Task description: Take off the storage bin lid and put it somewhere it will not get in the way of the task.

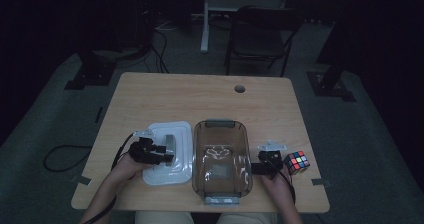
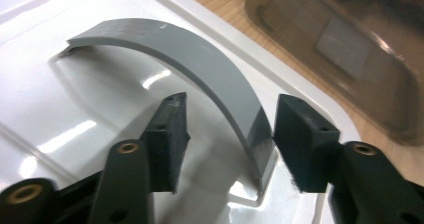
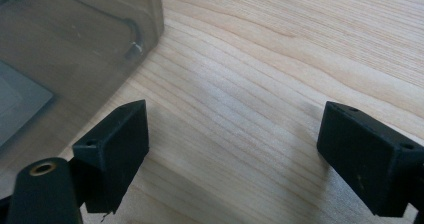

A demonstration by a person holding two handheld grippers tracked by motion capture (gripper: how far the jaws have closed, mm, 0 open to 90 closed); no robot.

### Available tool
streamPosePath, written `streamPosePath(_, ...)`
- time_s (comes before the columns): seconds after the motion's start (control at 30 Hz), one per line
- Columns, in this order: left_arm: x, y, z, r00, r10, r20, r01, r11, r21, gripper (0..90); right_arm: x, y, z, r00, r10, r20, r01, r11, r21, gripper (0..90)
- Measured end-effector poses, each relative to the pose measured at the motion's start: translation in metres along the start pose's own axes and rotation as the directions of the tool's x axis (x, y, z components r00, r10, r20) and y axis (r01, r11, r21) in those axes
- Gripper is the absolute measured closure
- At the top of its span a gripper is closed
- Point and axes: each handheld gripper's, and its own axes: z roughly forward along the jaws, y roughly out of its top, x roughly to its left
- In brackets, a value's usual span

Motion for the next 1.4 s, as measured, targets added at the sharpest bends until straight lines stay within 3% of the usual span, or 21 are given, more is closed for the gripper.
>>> streamPosePath(0.07,0.000,-0.001,-0.001,0.9998,-0.004,-0.021,0.004,1.0000,0.001,39.7,0.000,0.000,0.000,1.0000,0.000,0.000,0.000,1.000,0.000,13.1)
streamPosePath(0.13,-0.001,-0.002,-0.003,0.9999,0.001,-0.015,-0.001,1.0000,-0.006,28.4,0.000,0.000,0.000,1.0000,0.000,0.000,0.000,1.000,0.000,13.1)
streamPosePath(0.23,-0.002,-0.002,-0.006,0.9994,-0.007,-0.034,0.007,0.9999,-0.016,26.3,0.000,0.000,0.000,1.0000,0.000,0.000,0.000,1.000,0.000,13.1)
streamPosePath(0.3,-0.002,-0.002,-0.009,0.9987,-0.018,-0.048,0.017,0.9995,-0.026,19.4,0.000,0.000,0.000,1.0000,0.000,0.000,0.000,1.000,0.000,13.0)
streamPosePath(0.47,-0.002,-0.003,-0.020,0.9947,-0.047,-0.091,0.042,0.9972,-0.062,17.7,0.000,0.000,0.000,1.0000,0.000,0.000,0.000,1.000,0.000,13.0)
streamPosePath(0.5,-0.001,-0.004,-0.022,0.9942,-0.052,-0.094,0.046,0.9968,-0.065,13.6,0.000,0.000,0.000,1.0000,0.000,0.000,0.000,1.000,0.000,13.1)
streamPosePath(0.67,-0.001,-0.009,-0.030,0.9857,-0.077,-0.150,0.063,0.9933,-0.097,5.7,0.000,0.000,0.000,1.0000,0.000,0.000,0.000,1.000,0.000,13.0)
streamPosePath(0.73,-0.001,-0.011,-0.033,0.9783,-0.081,-0.191,0.063,0.9930,-0.101,0.5,0.000,0.000,0.000,1.0000,0.000,0.000,0.000,1.000,0.000,13.1)
streamPosePath(0.87,0.000,-0.017,-0.039,0.9483,-0.114,-0.296,0.082,0.9895,-0.119,0.5,0.000,0.000,0.000,1.0000,0.000,0.000,0.000,1.000,0.000,13.1)
streamPosePath(0.97,0.001,-0.023,-0.041,0.9126,-0.140,-0.384,0.098,0.9869,-0.129,0.5,0.000,0.000,0.000,1.0000,0.000,0.000,0.000,1.000,0.000,13.1)
streamPosePath(1.0,0.001,-0.023,-0.041,0.9126,-0.140,-0.384,0.098,0.9869,-0.129,0.5,0.000,0.000,0.000,1.0000,0.000,0.000,0.000,1.000,0.000,13.1)
streamPosePath(1.03,0.002,-0.028,-0.043,0.8891,-0.152,-0.432,0.105,0.9859,-0.130,0.5,0.000,0.000,0.000,1.0000,0.000,0.000,0.000,1.000,0.000,13.1)
streamPosePath(1.13,0.005,-0.035,-0.048,0.8529,-0.193,-0.485,0.132,0.9785,-0.159,0.5,0.000,0.000,0.000,1.0000,0.000,0.000,0.000,1.000,0.000,13.1)
streamPosePath(1.23,0.009,-0.043,-0.054,0.7963,-0.254,-0.549,0.167,0.9646,-0.204,0.5,0.000,0.000,0.000,1.0000,0.000,0.000,0.000,1.000,0.000,13.1)
streamPosePath(1.33,0.013,-0.051,-0.056,0.7549,-0.280,-0.593,0.195,0.9593,-0.204,0.6,0.000,0.000,0.000,1.0000,0.000,0.000,0.000,1.000,0.000,13.1)
streamPosePath(1.4,0.015,-0.054,-0.056,0.7357,-0.286,-0.614,0.208,0.9580,-0.197,0.6,0.000,0.000,0.000,1.0000,0.000,0.000,0.000,1.000,0.000,13.1)
